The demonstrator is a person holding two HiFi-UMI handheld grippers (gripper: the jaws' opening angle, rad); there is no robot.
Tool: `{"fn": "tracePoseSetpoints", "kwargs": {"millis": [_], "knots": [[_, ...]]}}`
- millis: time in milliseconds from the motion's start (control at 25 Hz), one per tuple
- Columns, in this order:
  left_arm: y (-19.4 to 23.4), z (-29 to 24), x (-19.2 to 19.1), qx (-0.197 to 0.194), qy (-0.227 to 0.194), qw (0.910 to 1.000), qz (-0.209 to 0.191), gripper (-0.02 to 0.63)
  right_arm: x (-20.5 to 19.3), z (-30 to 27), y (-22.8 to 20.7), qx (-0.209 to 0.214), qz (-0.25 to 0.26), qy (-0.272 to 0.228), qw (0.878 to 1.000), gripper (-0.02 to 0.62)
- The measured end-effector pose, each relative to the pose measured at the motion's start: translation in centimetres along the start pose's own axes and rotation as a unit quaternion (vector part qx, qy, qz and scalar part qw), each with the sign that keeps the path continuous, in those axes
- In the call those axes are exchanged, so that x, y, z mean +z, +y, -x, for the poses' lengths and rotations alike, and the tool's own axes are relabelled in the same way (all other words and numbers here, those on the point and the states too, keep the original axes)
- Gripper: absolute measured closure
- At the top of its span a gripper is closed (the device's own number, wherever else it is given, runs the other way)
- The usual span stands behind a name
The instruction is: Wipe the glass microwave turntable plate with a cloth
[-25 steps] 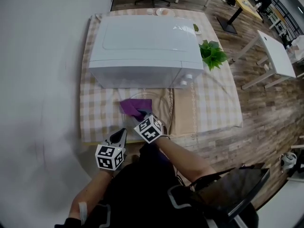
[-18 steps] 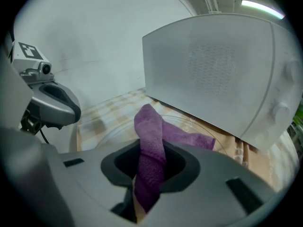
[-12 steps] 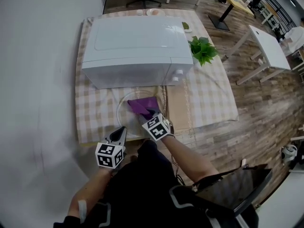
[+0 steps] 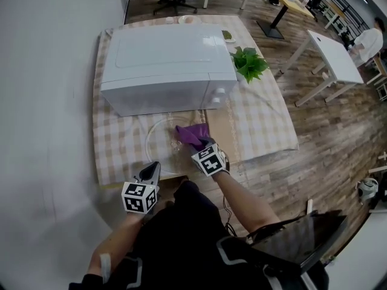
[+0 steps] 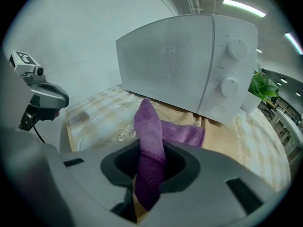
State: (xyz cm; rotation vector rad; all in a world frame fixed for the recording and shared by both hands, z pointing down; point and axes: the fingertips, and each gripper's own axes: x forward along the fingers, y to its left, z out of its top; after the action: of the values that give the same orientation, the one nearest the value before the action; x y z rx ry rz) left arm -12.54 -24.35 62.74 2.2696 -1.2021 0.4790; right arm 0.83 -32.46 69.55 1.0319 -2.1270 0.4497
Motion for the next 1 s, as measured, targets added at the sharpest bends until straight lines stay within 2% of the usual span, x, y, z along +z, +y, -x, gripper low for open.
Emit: {"fn": "tracePoseSetpoints", "kwargs": {"millis": [320, 440, 680, 1000], "knots": [[-0.4, 0.0, 0.7, -0.002, -0.013, 0.9999, 0.001, 0.598, -1.5, 2.0, -2.2, -0.045, -0.040, 0.019, 0.998, 0.497], [-0.8, 0.2, 1.1, -0.006, -0.024, 0.9996, 0.008, 0.598, -0.7, 3.1, -2.0, -0.042, -0.038, 0.013, 0.998, 0.497], [0.6, 2.0, 0.5, 0.017, -0.034, 0.9992, 0.015, 0.598, 4.3, 4.8, 1.0, -0.004, -0.029, -0.041, 0.999, 0.497], [3.0, 5.8, -0.7, 0.070, -0.051, 0.9950, 0.049, 0.598, 8.6, 3.1, 10.5, 0.115, -0.023, -0.072, 0.990, 0.497]]}}
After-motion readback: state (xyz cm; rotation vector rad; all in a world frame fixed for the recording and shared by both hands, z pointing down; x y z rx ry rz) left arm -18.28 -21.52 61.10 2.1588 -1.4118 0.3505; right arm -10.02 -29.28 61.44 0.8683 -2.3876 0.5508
